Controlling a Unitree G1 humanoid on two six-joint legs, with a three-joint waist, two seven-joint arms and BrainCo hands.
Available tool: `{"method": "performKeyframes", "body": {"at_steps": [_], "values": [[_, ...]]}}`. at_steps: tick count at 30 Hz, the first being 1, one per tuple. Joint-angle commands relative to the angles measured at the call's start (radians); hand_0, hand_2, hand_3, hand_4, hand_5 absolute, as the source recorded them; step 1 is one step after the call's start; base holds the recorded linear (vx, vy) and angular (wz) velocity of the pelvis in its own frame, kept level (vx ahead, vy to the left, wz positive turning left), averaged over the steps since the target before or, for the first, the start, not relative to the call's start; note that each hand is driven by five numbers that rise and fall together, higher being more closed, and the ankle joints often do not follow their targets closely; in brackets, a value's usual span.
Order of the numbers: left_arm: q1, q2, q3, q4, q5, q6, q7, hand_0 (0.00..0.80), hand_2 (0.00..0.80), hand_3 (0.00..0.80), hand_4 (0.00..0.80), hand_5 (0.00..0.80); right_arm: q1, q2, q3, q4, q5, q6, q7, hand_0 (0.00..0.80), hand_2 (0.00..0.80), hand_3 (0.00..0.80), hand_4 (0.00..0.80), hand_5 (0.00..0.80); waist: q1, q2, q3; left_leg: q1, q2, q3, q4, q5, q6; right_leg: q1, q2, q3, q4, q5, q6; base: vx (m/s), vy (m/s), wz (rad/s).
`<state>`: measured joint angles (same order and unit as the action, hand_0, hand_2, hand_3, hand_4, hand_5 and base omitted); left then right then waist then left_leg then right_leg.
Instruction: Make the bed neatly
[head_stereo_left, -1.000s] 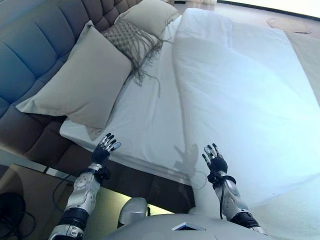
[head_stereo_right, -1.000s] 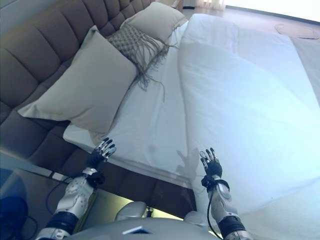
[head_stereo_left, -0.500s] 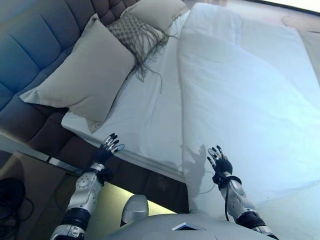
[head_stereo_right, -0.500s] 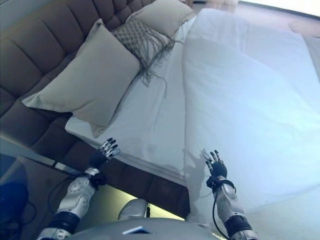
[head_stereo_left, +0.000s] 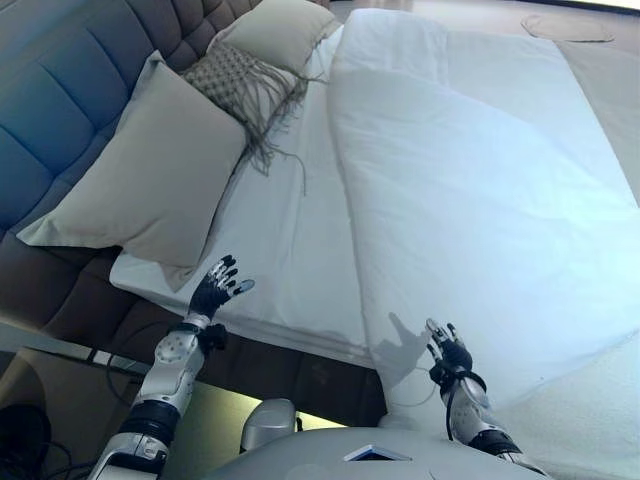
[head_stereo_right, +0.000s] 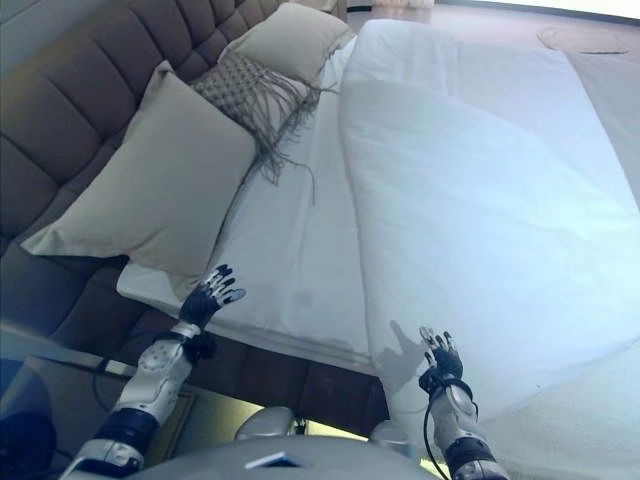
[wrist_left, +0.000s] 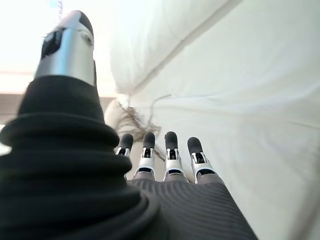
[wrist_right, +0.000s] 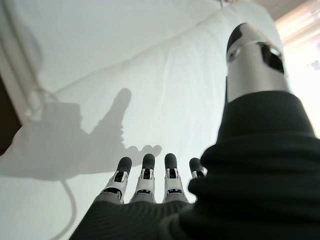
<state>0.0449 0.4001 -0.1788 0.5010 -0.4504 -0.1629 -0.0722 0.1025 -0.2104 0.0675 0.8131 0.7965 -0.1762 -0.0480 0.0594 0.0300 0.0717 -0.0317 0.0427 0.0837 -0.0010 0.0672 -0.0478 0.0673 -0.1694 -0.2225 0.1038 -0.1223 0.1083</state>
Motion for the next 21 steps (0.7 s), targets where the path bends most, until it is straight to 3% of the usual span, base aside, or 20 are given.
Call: {"method": "performKeyframes", "body": {"at_steps": [1, 5, 8, 11, 14, 16, 21], "values": [[-0.038, 0.005, 0.04, -0.008, -0.041, -0.054, 0.003, 0.0, 0.0, 0.0, 0.0, 0.0, -0.029, -0.015, -0.026, -0.054, -0.01, -0.047, 0.02, 0.0, 0.0, 0.0, 0.0, 0.0, 0.015, -0.01, -0.004, -0.022, 0.034, -0.011, 0.069, -0.076, 0.018, -0.038, -0.039, -0.025, 0.005, 0.09, 0.031, -0.077, -0.127, -0.01], [-0.033, -0.01, 0.034, -0.011, -0.032, -0.058, -0.02, 0.0, 0.0, 0.0, 0.0, 0.0, -0.045, -0.033, -0.009, -0.067, -0.005, -0.043, 0.007, 0.0, 0.0, 0.0, 0.0, 0.0, 0.034, -0.014, 0.003, -0.052, 0.076, -0.022, 0.031, -0.014, -0.023, -0.007, 0.002, -0.054, -0.05, 0.089, 0.011, -0.068, -0.107, 0.1], [-0.065, -0.026, 0.013, -0.01, -0.042, -0.066, -0.036, 0.0, 0.0, 0.0, 0.0, 0.0, -0.07, -0.057, 0.017, -0.096, 0.019, -0.066, -0.015, 0.0, 0.0, 0.0, 0.0, 0.0, 0.041, -0.021, 0.024, -0.128, 0.079, -0.031, 0.105, -0.018, -0.035, -0.019, 0.005, -0.061, -0.069, 0.099, -0.003, -0.219, -0.041, 0.18], [-0.05, -0.05, 0.005, 0.002, -0.05, -0.079, -0.04, 0.0, 0.0, 0.0, 0.0, 0.0, -0.117, -0.086, 0.021, -0.098, 0.02, -0.05, -0.012, 0.0, 0.0, 0.0, 0.0, 0.0, 0.027, -0.034, 0.054, -0.168, 0.068, -0.042, 0.352, -0.1, -0.021, -0.057, -0.008, -0.025, -0.044, 0.106, -0.024, -0.155, 0.045, 0.02], [-0.015, -0.053, 0.003, -0.02, -0.066, -0.059, -0.037, 0.0, 0.0, 0.0, 0.0, 0.0, -0.113, -0.088, 0.002, -0.098, 0.007, -0.047, 0.017, 0.0, 0.0, 0.0, 0.0, 0.0, 0.005, -0.028, 0.049, -0.083, 0.058, -0.035, 0.279, -0.136, 0.011, -0.087, -0.019, -0.003, -0.021, 0.124, -0.012, 0.025, 0.2, -0.31], [-0.008, -0.039, 0.005, -0.032, -0.073, -0.041, -0.055, 0.0, 0.0, 0.0, 0.0, 0.0, -0.088, -0.075, -0.012, -0.123, -0.01, -0.054, 0.003, 0.0, 0.0, 0.0, 0.0, 0.0, -0.01, -0.012, 0.045, -0.016, 0.04, -0.014, 0.199, -0.158, 0.024, -0.109, -0.048, -0.005, -0.009, 0.151, 0.015, 0.023, 0.225, -0.21], [0.005, -0.021, 0.009, -0.031, -0.065, -0.067, -0.057, 0.0, 0.0, 0.0, 0.0, 0.0, -0.068, -0.044, -0.019, -0.176, -0.043, -0.049, -0.012, 0.0, 0.0, 0.0, 0.0, 0.0, -0.018, -0.004, 0.07, 0.032, -0.036, -0.021, 0.137, -0.2, 0.068, -0.179, -0.142, -0.009, 0.016, 0.237, 0.06, -0.061, 0.22, -0.05]]}}
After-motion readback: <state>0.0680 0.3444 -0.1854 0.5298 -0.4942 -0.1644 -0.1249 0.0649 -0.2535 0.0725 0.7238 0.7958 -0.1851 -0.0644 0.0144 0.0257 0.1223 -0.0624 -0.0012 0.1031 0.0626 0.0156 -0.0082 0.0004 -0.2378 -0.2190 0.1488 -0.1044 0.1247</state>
